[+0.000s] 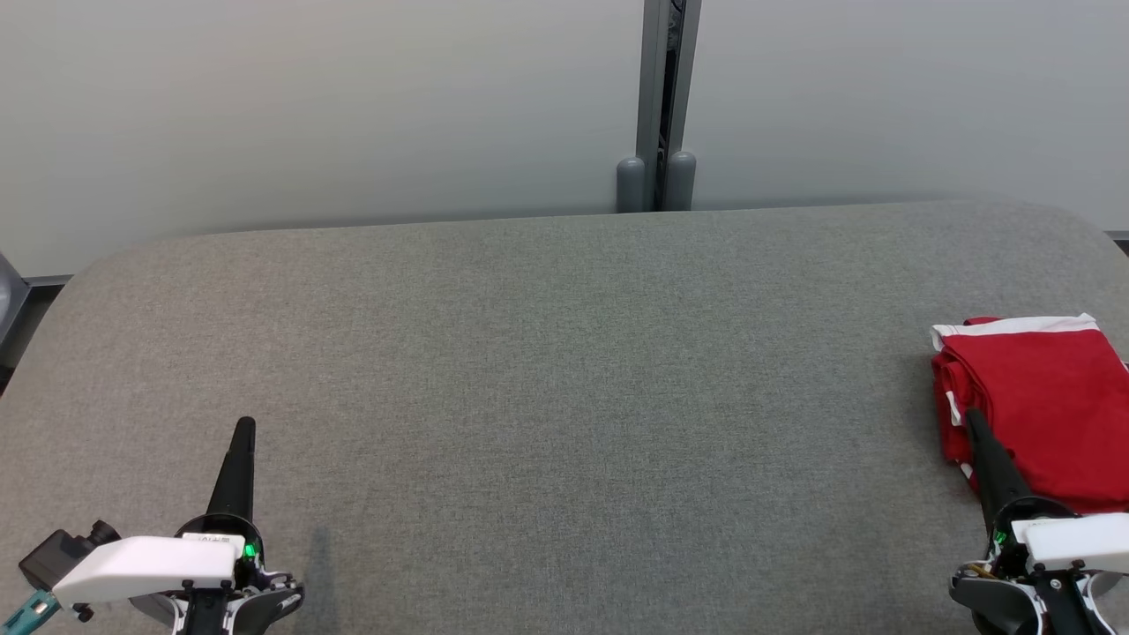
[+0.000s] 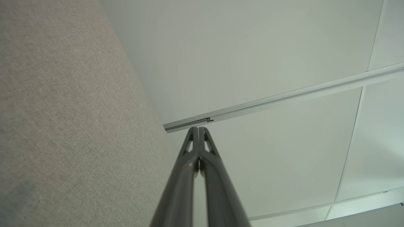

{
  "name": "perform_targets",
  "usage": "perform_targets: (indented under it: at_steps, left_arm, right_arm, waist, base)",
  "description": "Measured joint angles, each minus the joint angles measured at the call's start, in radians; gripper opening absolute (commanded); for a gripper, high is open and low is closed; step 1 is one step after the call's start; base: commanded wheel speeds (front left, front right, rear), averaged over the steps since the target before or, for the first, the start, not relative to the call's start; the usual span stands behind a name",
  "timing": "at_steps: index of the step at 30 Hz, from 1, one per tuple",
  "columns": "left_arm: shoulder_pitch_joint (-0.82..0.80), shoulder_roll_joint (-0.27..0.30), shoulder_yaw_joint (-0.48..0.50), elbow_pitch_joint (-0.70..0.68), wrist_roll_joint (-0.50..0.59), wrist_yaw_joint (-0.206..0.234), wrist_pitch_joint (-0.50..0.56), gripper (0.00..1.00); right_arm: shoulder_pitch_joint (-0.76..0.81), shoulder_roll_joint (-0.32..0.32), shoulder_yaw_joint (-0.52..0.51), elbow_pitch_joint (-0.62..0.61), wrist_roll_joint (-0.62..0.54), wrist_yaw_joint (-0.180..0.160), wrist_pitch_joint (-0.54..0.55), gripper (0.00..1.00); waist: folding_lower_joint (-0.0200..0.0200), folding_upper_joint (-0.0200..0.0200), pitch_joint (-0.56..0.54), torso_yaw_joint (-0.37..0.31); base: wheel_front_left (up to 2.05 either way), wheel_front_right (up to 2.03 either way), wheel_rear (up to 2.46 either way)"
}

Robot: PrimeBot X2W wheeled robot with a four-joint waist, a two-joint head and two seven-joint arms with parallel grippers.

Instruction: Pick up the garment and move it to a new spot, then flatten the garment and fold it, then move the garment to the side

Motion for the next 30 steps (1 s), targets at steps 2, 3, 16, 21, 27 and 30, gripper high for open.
perform_targets:
  at_steps: [2, 3, 16, 21, 27, 30]
  left_arm:
    - [-0.001, -0.002, 0.003, 0.001, -0.012, -0.004, 0.002, 0.00]
    - [-0.002, -0.003, 0.005, 0.001, -0.019, -0.007, 0.004, 0.00]
    - [-0.017, -0.010, 0.025, 0.007, -0.100, -0.024, 0.028, 0.00]
    - [-0.019, -0.013, 0.033, 0.009, -0.133, -0.030, 0.037, 0.00]
    - [-0.024, -0.015, 0.040, 0.011, -0.159, -0.035, 0.045, 0.00]
    - [-0.027, -0.016, 0.044, 0.012, -0.179, -0.038, 0.051, 0.00]
  right_arm:
    - [-0.002, 0.001, -0.002, 0.001, 0.014, 0.000, 0.002, 0.00]
    - [-0.002, 0.001, -0.002, 0.002, 0.021, 0.000, 0.006, 0.00]
    - [-0.016, 0.007, -0.012, 0.019, 0.103, 0.000, 0.020, 0.00]
    - [-0.018, 0.009, -0.016, 0.023, 0.135, 0.000, 0.025, 0.00]
    - [-0.022, 0.012, -0.021, 0.027, 0.161, 0.000, 0.031, 0.00]
    - [-0.023, 0.013, -0.023, 0.030, 0.177, 0.000, 0.033, 0.00]
  waist:
    - [0.0001, 0.0000, 0.000, 0.000]
    - [0.0001, 0.0000, 0.001, 0.000]
    - [0.0000, 0.0000, 0.003, -0.001]
    - [0.0000, 0.0000, 0.004, -0.001]
    - [0.0000, 0.0000, 0.005, -0.002]
    - [0.0000, 0.0000, 0.005, -0.002]
  base:
    - [0.00, 0.00, 0.00]
    - [0.00, 0.00, 0.00]
    - [0.00, 0.00, 0.00]
    - [0.00, 0.00, 0.00]
    - [0.00, 0.00, 0.00]
    - [0.00, 0.00, 0.00]
